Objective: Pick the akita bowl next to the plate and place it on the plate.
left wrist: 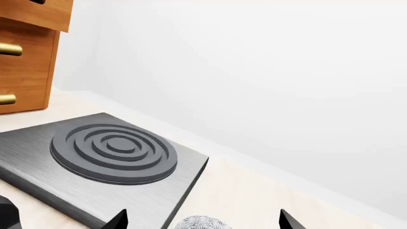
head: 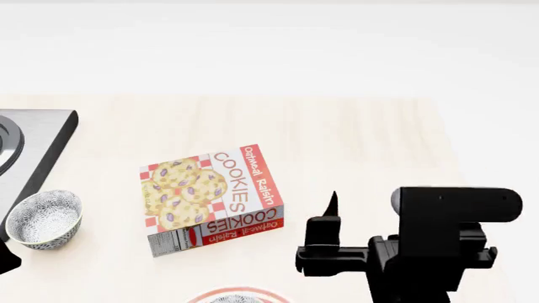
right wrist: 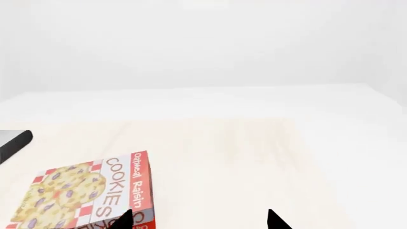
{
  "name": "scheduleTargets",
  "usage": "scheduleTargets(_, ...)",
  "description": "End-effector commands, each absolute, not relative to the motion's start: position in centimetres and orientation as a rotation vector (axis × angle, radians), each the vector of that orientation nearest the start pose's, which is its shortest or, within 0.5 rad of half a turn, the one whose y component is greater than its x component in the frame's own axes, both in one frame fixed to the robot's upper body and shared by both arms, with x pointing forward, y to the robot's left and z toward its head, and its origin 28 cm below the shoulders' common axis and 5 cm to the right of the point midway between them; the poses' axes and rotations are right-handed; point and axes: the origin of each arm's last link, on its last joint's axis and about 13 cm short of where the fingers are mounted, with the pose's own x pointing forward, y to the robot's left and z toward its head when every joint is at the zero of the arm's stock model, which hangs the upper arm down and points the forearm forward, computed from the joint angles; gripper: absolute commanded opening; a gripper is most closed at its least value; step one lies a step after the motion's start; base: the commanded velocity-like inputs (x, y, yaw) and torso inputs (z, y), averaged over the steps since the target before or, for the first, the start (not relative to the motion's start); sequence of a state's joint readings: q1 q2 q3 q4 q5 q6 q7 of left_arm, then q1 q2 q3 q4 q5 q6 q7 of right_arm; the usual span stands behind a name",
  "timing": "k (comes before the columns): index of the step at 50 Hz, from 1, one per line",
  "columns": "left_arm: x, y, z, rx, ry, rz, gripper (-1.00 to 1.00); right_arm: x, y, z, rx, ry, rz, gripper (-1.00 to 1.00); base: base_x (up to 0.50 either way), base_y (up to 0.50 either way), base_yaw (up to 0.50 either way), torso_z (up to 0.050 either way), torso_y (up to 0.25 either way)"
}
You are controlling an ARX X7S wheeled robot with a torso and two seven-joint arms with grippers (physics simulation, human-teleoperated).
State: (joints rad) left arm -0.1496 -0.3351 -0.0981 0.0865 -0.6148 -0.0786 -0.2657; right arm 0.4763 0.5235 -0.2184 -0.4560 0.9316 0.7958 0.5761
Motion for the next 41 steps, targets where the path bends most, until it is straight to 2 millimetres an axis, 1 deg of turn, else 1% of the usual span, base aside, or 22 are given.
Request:
scheduleTargets(1,24.4,29.2,8.1,-0.301,-0.155,0.28,1.0,23.5,-12.8,15.0,0.022,-0.033,-0.058,1.0,0.0,0.0,0.0,0.0,0.0)
scheduleTargets(4,24.4,29.2,8.1,-0.301,-0.155,0.28,1.0,23.2,-13.0,14.7,0.033,-0.046,-0.087,1.0,0.0,0.0,0.0,0.0,0.0)
scheduleTargets(16,24.4,29.2,8.1,-0.301,-0.156,0.279,1.0,22.6,-13.6,13.4,-0.026,-0.11,-0.172,1.0,0.0,0.0,0.0,0.0,0.0)
scheduleTargets(17,24.4,29.2,8.0,-0.3,-0.156,0.279,1.0,22.6,-13.7,13.4,-0.044,-0.125,-0.169,1.0,0.0,0.0,0.0,0.0,0.0)
scheduleTargets(20,24.4,29.2,8.0,-0.297,-0.157,0.278,1.0,22.4,-13.9,13.6,-0.029,-0.142,-0.184,1.0,0.0,0.0,0.0,0.0,0.0)
scheduleTargets(22,24.4,29.1,8.0,-0.292,-0.159,0.276,1.0,22.3,-14.3,13.5,-0.041,-0.172,-0.214,1.0,0.0,0.0,0.0,0.0,0.0)
scheduleTargets(32,24.4,29.1,8.0,-0.29,-0.161,0.275,1.0,21.4,-16.1,13.3,-0.038,-0.191,-0.306,1.0,0.0,0.0,0.0,0.0,0.0)
scheduleTargets(41,24.3,29.0,8.0,-0.291,-0.161,0.275,1.0,20.7,-16.5,13.7,-0.036,-0.214,-0.318,1.0,0.0,0.0,0.0,0.0,0.0)
